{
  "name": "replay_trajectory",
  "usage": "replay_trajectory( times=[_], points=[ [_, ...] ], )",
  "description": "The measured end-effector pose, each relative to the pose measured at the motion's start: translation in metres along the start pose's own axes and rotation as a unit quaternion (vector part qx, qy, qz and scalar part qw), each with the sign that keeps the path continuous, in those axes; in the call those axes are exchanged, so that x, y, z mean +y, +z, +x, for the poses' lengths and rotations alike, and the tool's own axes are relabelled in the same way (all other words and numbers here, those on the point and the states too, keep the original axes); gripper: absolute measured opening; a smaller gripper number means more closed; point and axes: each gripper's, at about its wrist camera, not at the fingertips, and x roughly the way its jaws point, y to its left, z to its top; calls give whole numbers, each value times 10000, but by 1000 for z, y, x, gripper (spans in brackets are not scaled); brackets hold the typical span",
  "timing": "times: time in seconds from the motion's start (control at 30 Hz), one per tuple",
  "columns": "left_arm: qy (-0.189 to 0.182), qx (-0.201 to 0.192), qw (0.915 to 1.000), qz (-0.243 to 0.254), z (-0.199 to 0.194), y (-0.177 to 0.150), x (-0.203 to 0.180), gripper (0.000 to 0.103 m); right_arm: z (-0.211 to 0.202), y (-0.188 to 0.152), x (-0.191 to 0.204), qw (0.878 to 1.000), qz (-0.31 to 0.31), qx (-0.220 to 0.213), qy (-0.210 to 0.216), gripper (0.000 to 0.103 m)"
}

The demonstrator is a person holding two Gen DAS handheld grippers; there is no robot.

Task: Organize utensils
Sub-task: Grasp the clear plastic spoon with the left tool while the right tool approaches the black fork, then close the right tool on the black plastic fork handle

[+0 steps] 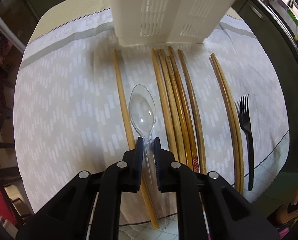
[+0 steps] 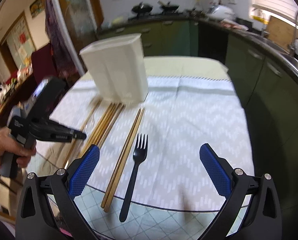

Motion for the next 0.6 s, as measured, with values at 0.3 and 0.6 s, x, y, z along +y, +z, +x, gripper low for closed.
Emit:
replay_trajectory(
  times=[0.3, 0.6],
  points=[
    [9, -115, 9997, 198, 4, 8, -8, 11, 72, -4, 21, 9872, -415, 1537, -63, 74],
    [-23, -226, 9991, 351, 1, -7, -6, 12, 98, -11, 34, 9798, -480, 1922, -289, 59]
  ],
)
